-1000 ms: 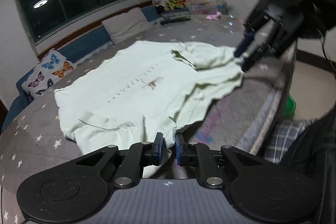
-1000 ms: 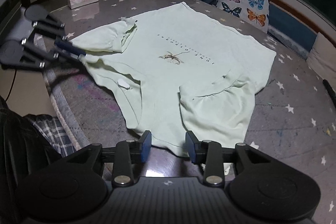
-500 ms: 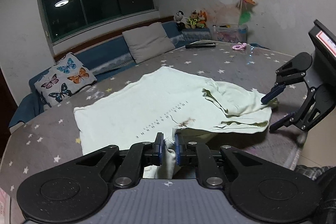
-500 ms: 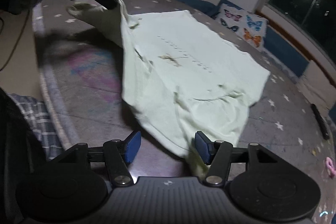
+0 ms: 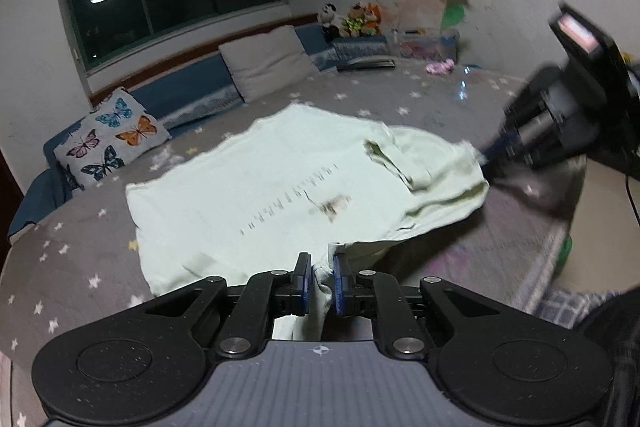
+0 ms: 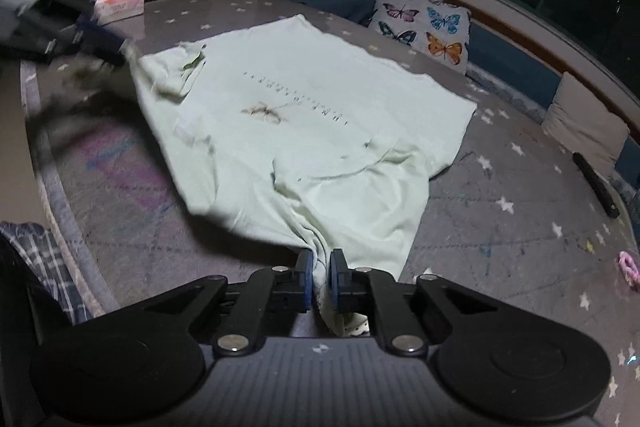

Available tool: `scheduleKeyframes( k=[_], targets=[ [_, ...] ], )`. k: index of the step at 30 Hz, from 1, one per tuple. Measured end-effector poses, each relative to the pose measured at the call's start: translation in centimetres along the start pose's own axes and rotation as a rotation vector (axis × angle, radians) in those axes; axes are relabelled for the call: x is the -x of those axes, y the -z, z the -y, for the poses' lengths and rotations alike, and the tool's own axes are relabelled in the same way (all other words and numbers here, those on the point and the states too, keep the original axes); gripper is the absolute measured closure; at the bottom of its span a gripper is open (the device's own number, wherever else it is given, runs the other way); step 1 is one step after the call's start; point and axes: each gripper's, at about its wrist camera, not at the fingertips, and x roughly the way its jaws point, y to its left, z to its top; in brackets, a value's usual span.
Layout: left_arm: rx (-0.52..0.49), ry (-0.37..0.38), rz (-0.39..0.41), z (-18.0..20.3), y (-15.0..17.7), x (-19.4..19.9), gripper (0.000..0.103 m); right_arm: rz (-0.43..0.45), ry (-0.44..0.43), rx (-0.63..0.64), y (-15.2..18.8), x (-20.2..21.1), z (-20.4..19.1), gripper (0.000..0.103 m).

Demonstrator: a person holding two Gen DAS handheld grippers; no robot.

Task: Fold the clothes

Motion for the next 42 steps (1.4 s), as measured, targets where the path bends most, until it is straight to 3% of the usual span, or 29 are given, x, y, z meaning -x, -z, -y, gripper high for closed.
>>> scheduleKeyframes(
  k=[3,7,12,19,30,32,36,37,42],
  targets=[
    [-0.010,0.011,-0.018,1.1,1.2,0.1,0.087,0.030,0.012,-0.028,-0.9,0.6,0.5,0.096],
    [-0.033,-0.018,-0.030,2.2,2.6,0.3,0.072,0.084,0.033,-0.050,-2.7,1.4,1.4,0.096],
    [-0.072,-0.068,-0.041,2.5,3.9,0.9,0.061,0.130,0.051,-0.052,-4.7,1.8,1.9,0.096],
    [-0.117,-0.110,-0.091,1.8,5.1,0.2,0.060,0.166,0.065,-0.049,-6.3,1.7,1.8,0.096],
    [-0.203,-0.040,-0.078,2.1,4.5,-0.9,0.060,0.209,0.089,-0.061,-7.8,2.0,2.2,0.096],
    [-0.184,-0.032,-0.086,1.7,4.3,-1.2,0.063,0.216,0.089,-0.063,-7.9,2.0,2.3,0.096],
    [-0.178,-0.028,-0.096,1.5,4.3,-1.5,0.094,0.222,0.094,-0.078,-8.0,1.8,2.6,0.096],
    [-0.163,-0.035,-0.087,1.3,4.2,-1.2,0.097,0.222,0.098,-0.083,-7.8,1.7,2.7,0.096],
    [-0.104,-0.093,-0.020,0.2,3.3,0.7,0.099,0.230,0.098,-0.112,-6.9,2.3,2.4,0.096]
  ],
)
